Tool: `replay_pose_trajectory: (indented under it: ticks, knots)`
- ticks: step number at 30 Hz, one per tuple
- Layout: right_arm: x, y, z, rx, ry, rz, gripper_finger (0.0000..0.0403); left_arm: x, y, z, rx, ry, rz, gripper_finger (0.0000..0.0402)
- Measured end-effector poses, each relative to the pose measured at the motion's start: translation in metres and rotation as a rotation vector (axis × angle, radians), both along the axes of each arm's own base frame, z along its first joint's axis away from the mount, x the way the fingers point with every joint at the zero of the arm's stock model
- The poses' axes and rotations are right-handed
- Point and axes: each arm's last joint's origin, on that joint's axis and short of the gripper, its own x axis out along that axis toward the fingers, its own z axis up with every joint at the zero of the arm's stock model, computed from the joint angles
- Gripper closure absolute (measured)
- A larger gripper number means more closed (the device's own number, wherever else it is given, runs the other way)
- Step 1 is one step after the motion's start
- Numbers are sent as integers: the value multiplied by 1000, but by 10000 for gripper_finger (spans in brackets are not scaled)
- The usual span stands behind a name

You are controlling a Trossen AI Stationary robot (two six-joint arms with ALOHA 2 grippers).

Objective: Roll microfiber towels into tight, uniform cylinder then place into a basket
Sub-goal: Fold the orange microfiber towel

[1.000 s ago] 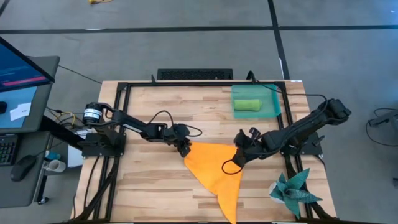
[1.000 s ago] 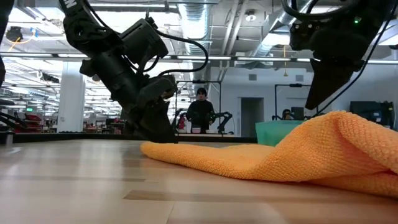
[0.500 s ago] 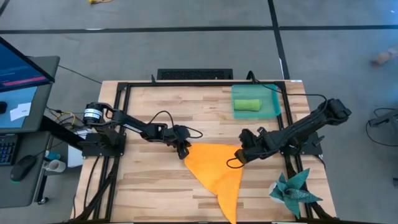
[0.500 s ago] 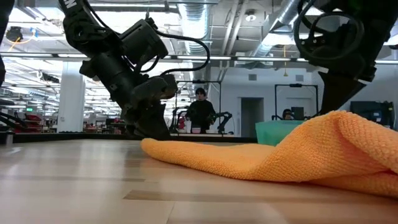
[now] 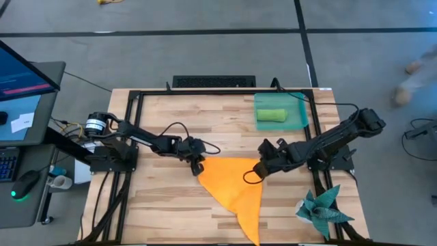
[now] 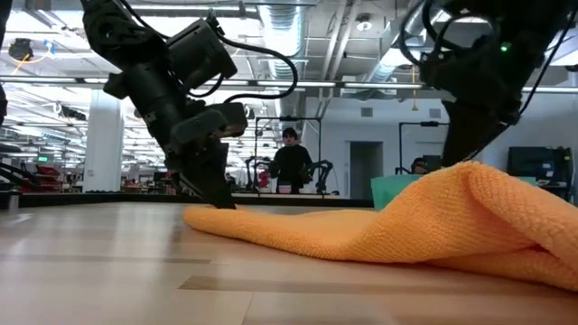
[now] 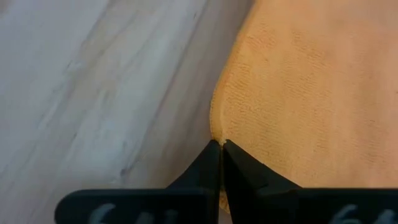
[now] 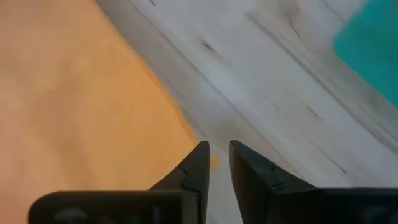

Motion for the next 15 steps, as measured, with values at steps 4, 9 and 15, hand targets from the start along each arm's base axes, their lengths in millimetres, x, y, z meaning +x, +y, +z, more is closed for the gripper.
replay_pose_trajectory:
  ticks: [4, 9, 15]
  knots:
    - [5, 1, 2, -23, -44, 47, 302, 0, 0, 0, 4, 0, 4, 401]
    - [7, 2, 3, -37, -51, 92, 278, 0, 0, 0, 6, -2, 5, 401]
    - [5, 1, -3, -40, -43, 93, 250, 0, 0, 0, 7, -1, 6, 401]
